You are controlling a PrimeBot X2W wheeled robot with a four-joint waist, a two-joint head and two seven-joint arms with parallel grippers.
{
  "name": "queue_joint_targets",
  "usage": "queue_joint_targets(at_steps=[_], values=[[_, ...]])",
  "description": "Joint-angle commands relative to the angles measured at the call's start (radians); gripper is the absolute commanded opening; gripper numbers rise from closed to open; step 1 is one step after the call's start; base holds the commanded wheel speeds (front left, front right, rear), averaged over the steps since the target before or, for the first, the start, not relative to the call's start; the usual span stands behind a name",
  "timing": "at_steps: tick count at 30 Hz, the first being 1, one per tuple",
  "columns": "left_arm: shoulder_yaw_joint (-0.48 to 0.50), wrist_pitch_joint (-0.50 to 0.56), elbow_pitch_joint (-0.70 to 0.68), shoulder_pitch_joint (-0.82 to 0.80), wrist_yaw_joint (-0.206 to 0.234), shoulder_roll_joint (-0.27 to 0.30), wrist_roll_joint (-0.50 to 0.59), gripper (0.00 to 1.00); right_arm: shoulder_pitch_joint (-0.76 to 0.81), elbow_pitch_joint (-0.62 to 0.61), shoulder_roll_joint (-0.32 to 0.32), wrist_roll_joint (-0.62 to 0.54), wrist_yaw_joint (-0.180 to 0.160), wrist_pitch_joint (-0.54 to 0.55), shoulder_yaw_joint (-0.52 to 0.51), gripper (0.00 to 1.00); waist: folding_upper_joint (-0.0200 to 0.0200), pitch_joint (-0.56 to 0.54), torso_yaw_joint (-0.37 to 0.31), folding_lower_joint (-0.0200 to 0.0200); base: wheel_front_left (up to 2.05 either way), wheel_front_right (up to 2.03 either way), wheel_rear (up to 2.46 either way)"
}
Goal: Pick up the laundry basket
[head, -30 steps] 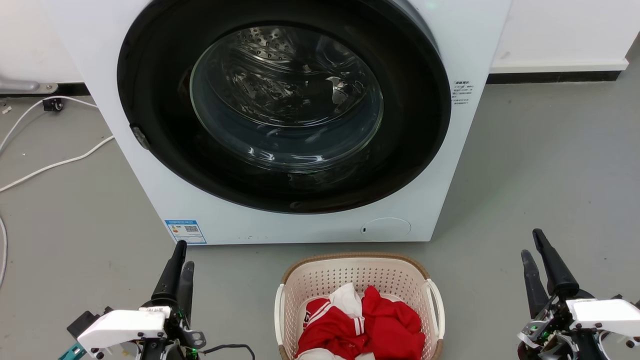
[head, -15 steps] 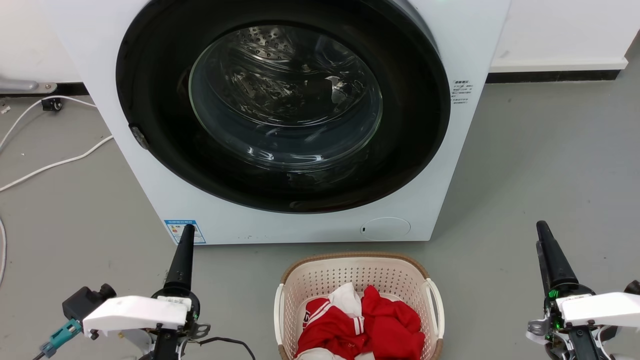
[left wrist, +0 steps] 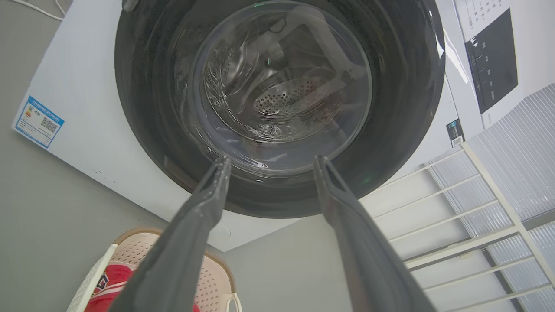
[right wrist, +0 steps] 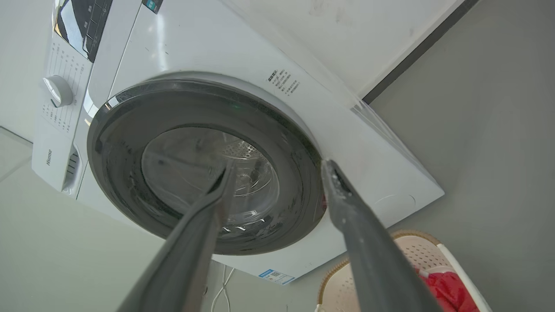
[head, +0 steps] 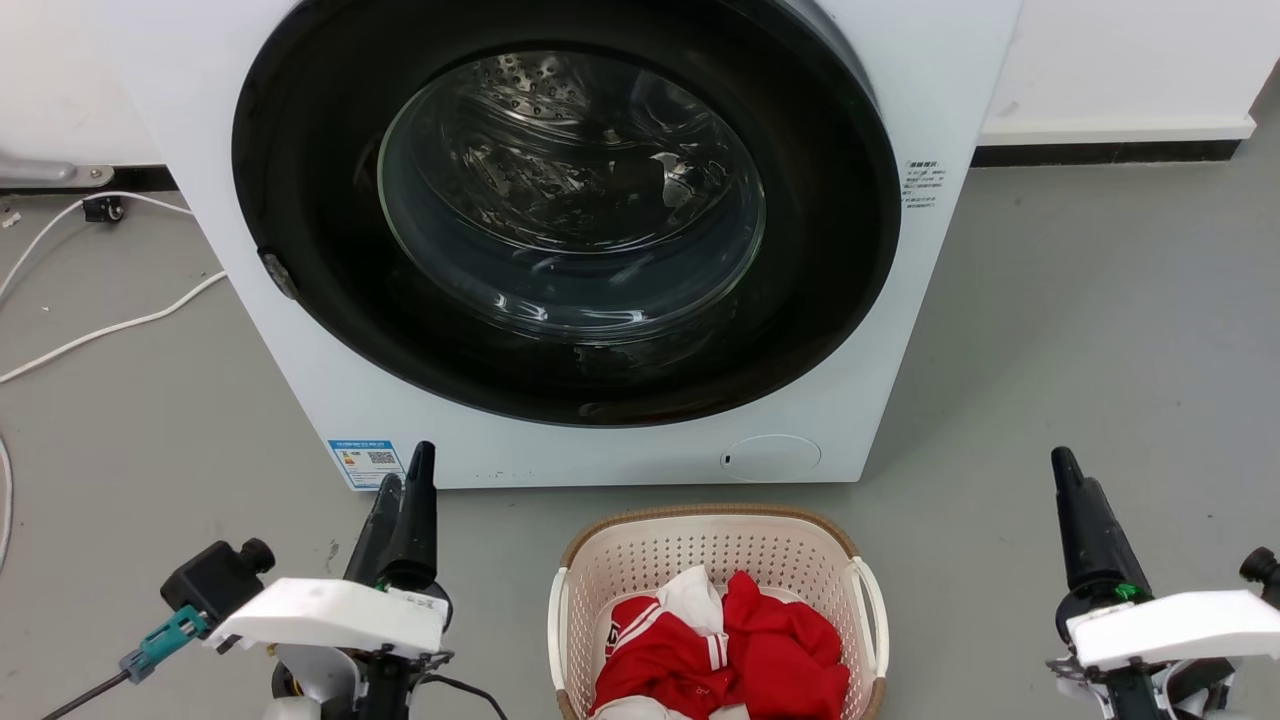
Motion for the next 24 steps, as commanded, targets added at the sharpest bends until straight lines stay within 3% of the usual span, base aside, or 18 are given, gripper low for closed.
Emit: queue_joint_targets(at_steps=[1,24], values=[[-0.008,-0.01,-0.019,-0.024,0.005,0.003,0.036,1.0,-0.007,-0.021,-0.007,-0.041,0.0,-0.01,0.003,1.0,-0.0001,0.0,0.0,0.0,0.0,0.0,0.0],[-0.065,-0.082,0.021,-0.027,0.043,0.003,0.369,1.0,0.019,-0.031,-0.001,-0.424,0.0,-0.055,0.024,1.0,-0.0001,0.0,0.0,0.0,0.0,0.0,0.0]])
